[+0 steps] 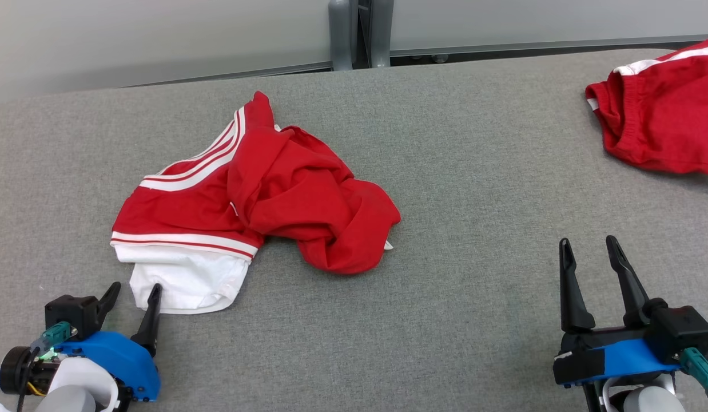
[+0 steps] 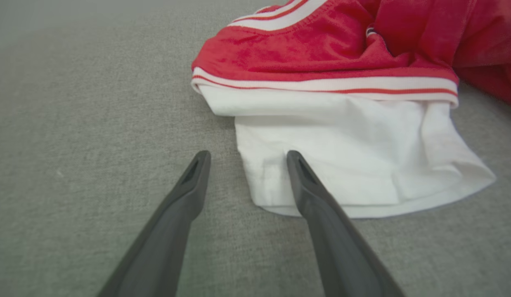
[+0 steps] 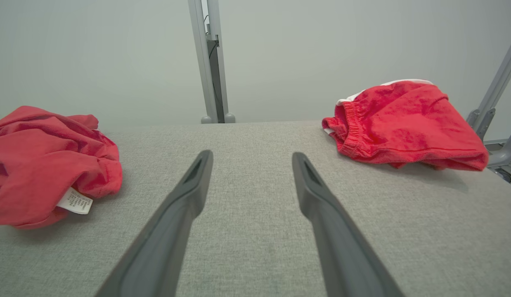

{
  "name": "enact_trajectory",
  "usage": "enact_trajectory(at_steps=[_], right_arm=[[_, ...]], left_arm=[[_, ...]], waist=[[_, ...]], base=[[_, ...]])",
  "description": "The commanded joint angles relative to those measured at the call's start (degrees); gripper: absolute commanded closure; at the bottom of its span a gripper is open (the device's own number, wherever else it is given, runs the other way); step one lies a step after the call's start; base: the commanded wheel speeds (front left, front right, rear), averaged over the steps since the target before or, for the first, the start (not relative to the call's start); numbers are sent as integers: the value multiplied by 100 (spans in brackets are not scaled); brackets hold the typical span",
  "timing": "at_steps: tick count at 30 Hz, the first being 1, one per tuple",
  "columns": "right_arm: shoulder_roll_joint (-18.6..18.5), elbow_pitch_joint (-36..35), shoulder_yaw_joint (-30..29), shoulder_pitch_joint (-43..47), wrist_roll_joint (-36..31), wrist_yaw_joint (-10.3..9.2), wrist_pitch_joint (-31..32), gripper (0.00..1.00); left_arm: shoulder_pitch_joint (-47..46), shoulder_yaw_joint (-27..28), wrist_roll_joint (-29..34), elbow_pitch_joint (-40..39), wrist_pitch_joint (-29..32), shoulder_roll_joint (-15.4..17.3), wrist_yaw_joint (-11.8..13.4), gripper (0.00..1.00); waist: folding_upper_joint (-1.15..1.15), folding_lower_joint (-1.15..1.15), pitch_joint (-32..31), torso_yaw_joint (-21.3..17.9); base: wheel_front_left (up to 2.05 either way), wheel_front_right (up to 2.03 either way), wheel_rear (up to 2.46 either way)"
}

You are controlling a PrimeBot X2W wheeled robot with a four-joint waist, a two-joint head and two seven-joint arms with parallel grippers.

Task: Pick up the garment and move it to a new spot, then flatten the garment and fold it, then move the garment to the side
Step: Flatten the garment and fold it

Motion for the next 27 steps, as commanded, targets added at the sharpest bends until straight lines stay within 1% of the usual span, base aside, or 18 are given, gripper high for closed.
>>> enact_trajectory(at_steps=[1,7,8,9,10,15,20,24,27], right_arm=[[1,-1,6,-77,37,-2,-42,0],[1,34,-3,-107,4,-2,-43,0],[0,33,3,-117,1,-2,-44,0],[1,36,8,-123,-2,-2,-46,0],[1,39,9,-119,-6,-2,-48,0],[1,73,-27,-29,-22,-2,-49,0],[0,73,-73,62,-11,-2,-43,0],[0,69,-127,175,17,-2,-28,0],[1,75,-148,235,48,-2,-31,0]], left_arm=[[-142,-28,-36,143,1,-18,-66,0],[-352,-161,-52,577,99,-124,-258,0],[-374,-189,-56,638,122,-139,-282,33],[-399,-202,-56,681,86,-149,-301,82],[-419,-229,-42,718,55,-162,-311,100],[-412,-292,-51,785,-113,-223,-355,100],[-231,-270,-80,495,-310,-283,-263,100],[162,-235,-105,-136,-299,-205,-55,100],[670,-127,-196,-774,-177,-87,217,100]], waist=[[0,0,19,-7],[0,0,27,0],[0,0,24,3],[0,0,18,5],[0,0,4,10],[0,0,-123,81],[0,0,-273,184],[0,0,-414,324],[0,0,-488,417]], base=[[0,0,0],[0,0,0],[0,0,0],[0,0,0],[0,0,0],[0,0,0],[0,0,0],[0,0,0],[0,0,0]])
